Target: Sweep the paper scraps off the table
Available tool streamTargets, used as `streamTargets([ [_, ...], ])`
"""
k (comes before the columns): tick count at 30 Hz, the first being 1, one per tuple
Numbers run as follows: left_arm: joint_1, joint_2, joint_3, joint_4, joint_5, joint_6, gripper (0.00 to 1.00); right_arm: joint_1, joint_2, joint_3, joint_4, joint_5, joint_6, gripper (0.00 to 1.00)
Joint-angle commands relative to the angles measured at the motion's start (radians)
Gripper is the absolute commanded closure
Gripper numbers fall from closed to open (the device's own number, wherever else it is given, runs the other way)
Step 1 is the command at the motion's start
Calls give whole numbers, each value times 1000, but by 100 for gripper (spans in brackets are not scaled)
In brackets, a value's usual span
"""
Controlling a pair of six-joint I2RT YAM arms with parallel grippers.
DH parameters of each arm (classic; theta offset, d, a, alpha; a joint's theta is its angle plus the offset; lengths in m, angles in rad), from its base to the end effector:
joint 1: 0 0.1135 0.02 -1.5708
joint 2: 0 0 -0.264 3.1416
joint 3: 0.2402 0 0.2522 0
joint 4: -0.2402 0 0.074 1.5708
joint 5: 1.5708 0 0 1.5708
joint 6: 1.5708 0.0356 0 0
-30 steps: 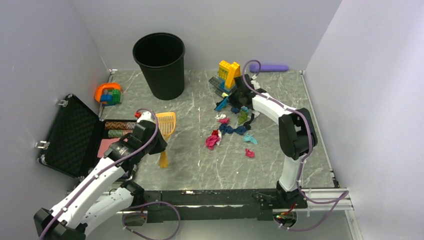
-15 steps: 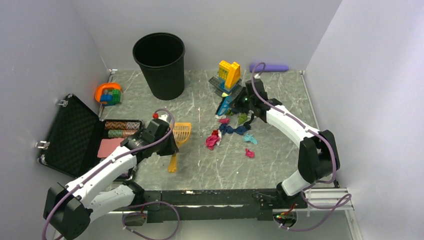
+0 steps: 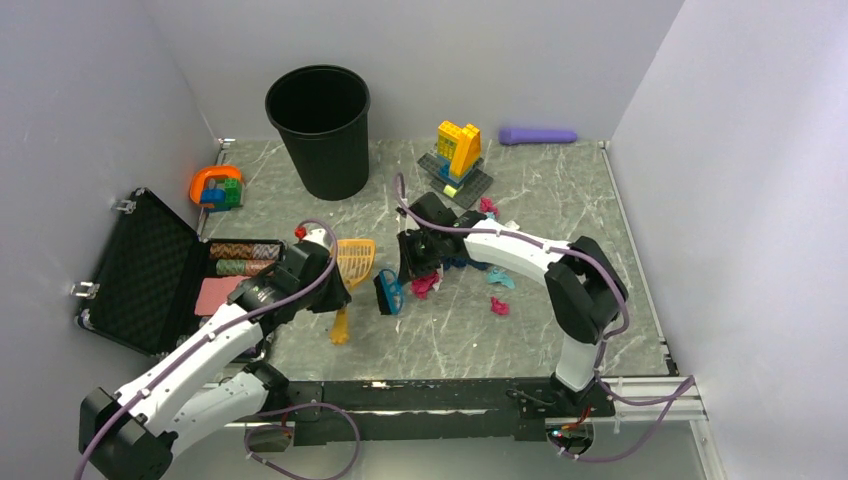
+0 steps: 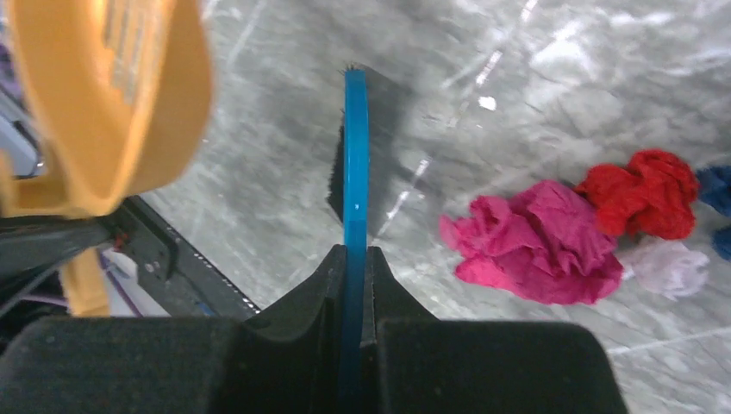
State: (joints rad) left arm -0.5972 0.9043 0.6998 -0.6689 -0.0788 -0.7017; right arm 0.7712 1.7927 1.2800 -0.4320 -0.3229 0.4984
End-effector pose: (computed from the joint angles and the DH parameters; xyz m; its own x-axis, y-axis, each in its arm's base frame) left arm 0.1497 -0.0984 0.2461 -0.8190 -0.2213 -0.5294 -0.0129 0.9295 -0.3685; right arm 0.2676 0.2758 0.2158 -0.8901 -0.2330 -0.3918 -0.4199 0.7534 0.5060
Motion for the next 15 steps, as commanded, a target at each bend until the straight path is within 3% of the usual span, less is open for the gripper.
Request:
streamTargets([
  [1, -4, -16, 11, 5, 8, -9, 100, -24, 10, 24, -145, 130, -65, 100],
  [8, -5, 39, 3, 75, 117, -3, 100, -66, -43, 24, -295, 438, -72, 100],
  [15, -21, 158, -3, 163, 177, 32, 100, -136, -119, 39, -366, 611, -48, 100],
])
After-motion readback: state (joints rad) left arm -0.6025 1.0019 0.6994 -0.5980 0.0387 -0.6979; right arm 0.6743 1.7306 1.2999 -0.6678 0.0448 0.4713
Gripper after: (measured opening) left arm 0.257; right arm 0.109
